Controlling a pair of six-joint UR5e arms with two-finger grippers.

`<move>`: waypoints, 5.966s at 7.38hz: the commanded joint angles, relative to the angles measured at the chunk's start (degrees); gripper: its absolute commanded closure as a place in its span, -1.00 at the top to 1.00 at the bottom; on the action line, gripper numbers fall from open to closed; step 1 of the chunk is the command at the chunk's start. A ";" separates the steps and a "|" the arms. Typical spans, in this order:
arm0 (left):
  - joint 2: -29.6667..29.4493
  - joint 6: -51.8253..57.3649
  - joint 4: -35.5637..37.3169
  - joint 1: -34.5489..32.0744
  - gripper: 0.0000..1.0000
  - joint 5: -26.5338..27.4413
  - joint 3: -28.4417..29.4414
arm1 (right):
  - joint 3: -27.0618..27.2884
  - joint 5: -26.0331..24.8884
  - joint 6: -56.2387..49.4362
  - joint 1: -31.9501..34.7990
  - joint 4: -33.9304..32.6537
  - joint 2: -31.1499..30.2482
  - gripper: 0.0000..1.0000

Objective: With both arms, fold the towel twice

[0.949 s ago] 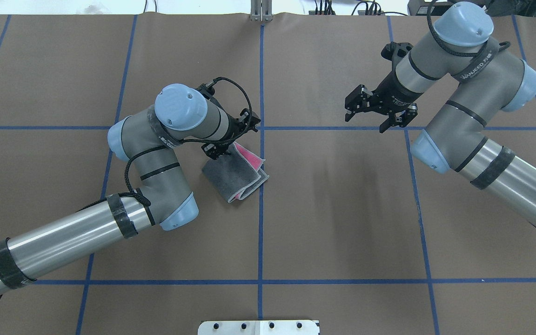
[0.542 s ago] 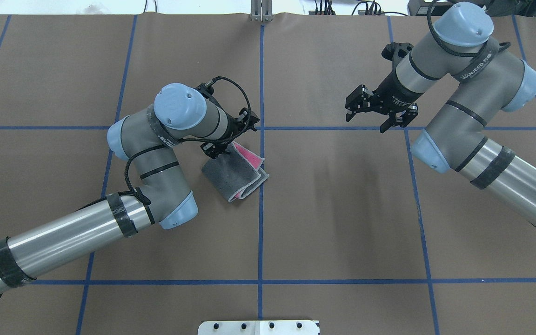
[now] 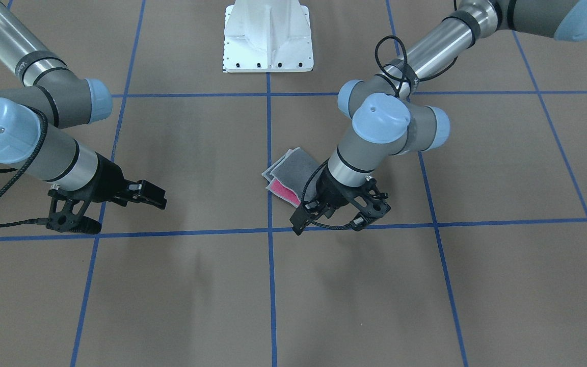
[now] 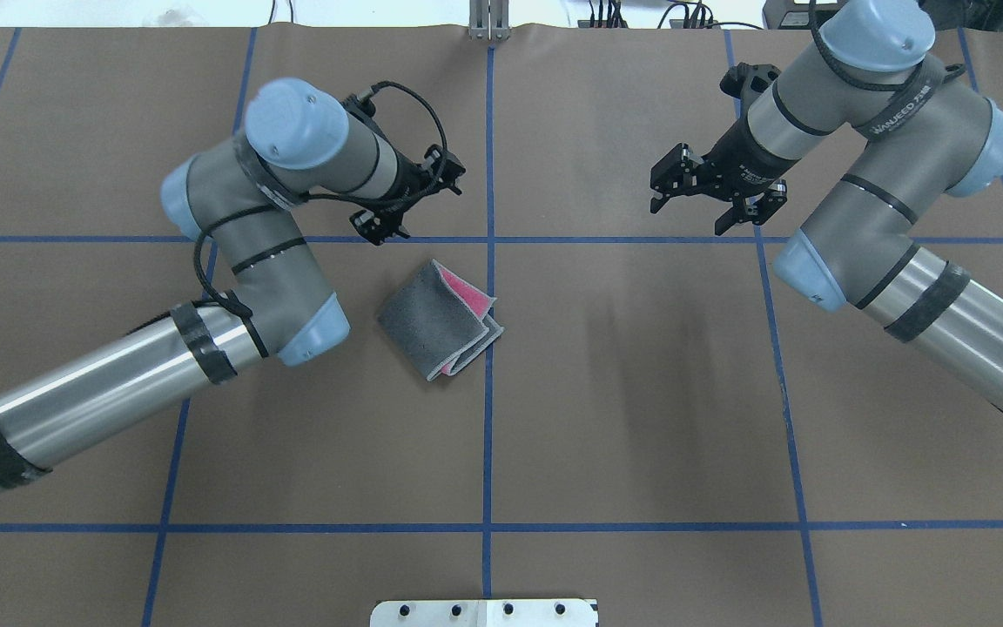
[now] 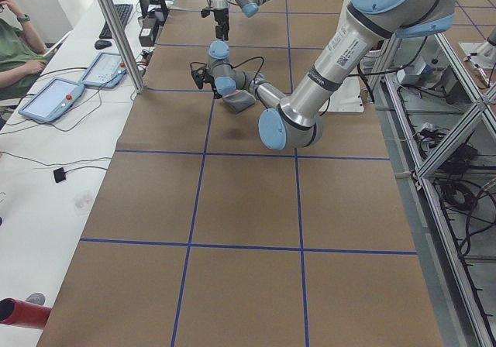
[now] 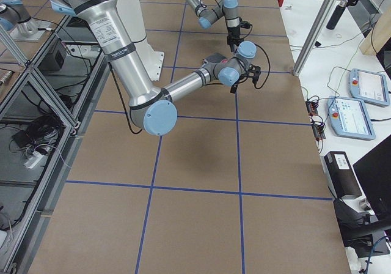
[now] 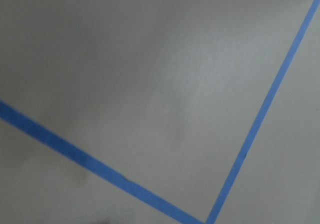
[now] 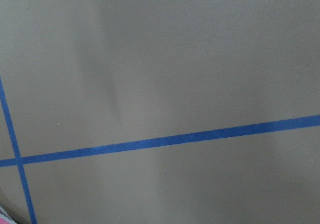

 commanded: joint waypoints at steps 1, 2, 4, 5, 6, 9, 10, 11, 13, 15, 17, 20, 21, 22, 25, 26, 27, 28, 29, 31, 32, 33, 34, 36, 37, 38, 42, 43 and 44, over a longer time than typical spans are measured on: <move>2.80 8.14 0.98 -10.46 1.00 -8.18 -1.53 | -0.22 0.19 -7.07 4.59 -0.78 -0.79 1.00; 7.35 15.23 0.98 -14.86 1.00 -9.95 -4.06 | -1.61 0.62 -12.42 8.18 -0.78 -1.93 1.00; 16.67 38.93 4.12 -23.47 1.00 -13.91 -7.24 | -3.56 0.19 -27.86 13.21 -6.44 -4.56 1.00; 19.85 49.73 10.50 -25.78 1.00 -13.75 -9.86 | -3.38 -1.12 -36.64 16.53 -12.67 -5.18 1.00; 23.71 59.06 14.22 -28.24 1.00 -13.40 -11.63 | -3.47 -3.65 -45.43 19.35 -18.65 -5.71 1.00; 33.84 75.50 14.08 -38.24 1.00 -14.36 -14.89 | -2.33 -6.21 -50.88 23.69 -21.80 -9.67 1.00; 35.25 80.47 14.43 -40.46 1.00 -14.28 -15.25 | -1.98 -7.10 -51.40 24.56 -21.35 -11.06 1.00; 36.91 89.83 14.61 -42.74 1.00 -14.02 -14.90 | -1.98 -7.11 -51.32 25.09 -19.43 -12.38 1.00; 40.70 95.81 13.47 -43.55 1.00 -11.92 -15.25 | -0.93 -6.06 -51.05 27.45 -18.01 -15.81 1.00; 44.64 96.16 12.50 -43.55 1.00 -7.53 -14.81 | 3.89 -2.30 -52.19 29.48 -17.92 -20.73 1.00; 48.51 96.16 16.68 -43.56 1.00 -7.94 -20.48 | 6.37 -0.87 -56.74 32.29 -19.14 -23.99 1.00; 50.98 96.07 37.09 -43.03 1.00 -11.11 -33.60 | 10.39 0.54 -68.51 34.93 -36.13 -24.09 1.00; 51.17 95.99 37.89 -42.33 1.00 -12.59 -33.27 | 11.63 0.54 -68.63 35.02 -39.07 -24.87 1.00; 51.17 95.98 38.68 -42.15 1.00 -15.74 -33.18 | 11.56 1.41 -68.72 34.94 -37.97 -26.70 1.00; 52.84 96.25 37.73 -42.15 1.00 -16.03 -30.65 | 8.85 2.20 -68.46 34.94 -31.38 -28.57 1.00; 53.01 96.33 36.77 -42.15 1.00 -16.03 -29.76 | 8.31 2.38 -68.54 34.85 -31.11 -28.57 1.00; 53.01 96.34 36.76 -42.23 1.00 -16.03 -29.67 | 7.96 2.39 -68.55 34.85 -31.10 -28.57 1.00; 53.01 96.34 36.76 -42.15 1.00 -15.95 -29.58 | 7.87 2.39 -68.89 34.85 -31.02 -28.74 1.00; 53.01 96.34 36.76 -42.15 1.00 -15.86 -29.58 | 7.69 2.39 -70.20 34.94 -30.23 -29.18 1.00; 53.01 96.25 36.93 -42.15 1.00 -15.86 -29.75 | 8.48 2.39 -69.87 34.94 -29.52 -29.10 1.00; 53.01 96.25 36.93 -42.15 1.00 -15.77 -29.84 | 8.40 2.30 -69.86 34.94 -27.87 -29.18 1.00; 52.84 96.33 36.93 -42.15 1.00 -15.51 -29.84 | 8.48 1.95 -69.86 34.94 -23.94 -30.32 1.00; 52.75 96.25 36.93 -42.15 1.00 -15.42 -29.93 | 8.31 1.69 -68.56 34.94 -21.02 -30.76 1.00; 52.84 96.25 36.93 -42.15 1.00 -15.42 -29.93 | 8.74 1.68 -64.86 34.94 -20.64 -30.42 1.00; 52.92 96.25 36.93 -42.15 1.00 -15.42 -29.93 | 8.92 1.51 -63.55 34.94 -20.64 -30.33 1.00; 52.93 96.25 37.02 -42.23 1.00 -15.42 -29.76 | 8.84 1.51 -63.54 34.94 -20.64 -30.41 1.00; 52.57 96.25 37.02 -42.23 1.00 -15.42 -30.01 | 8.75 1.77 -63.53 34.94 -20.64 -32.43 1.00; 52.49 96.16 37.02 -42.15 1.00 -15.42 -30.02 | 8.83 1.77 -63.54 35.02 -20.38 -32.87 1.00; 52.40 96.16 37.02 -42.23 1.00 -15.42 -30.02 | 8.83 1.86 -63.45 34.94 -20.38 -32.96 1.00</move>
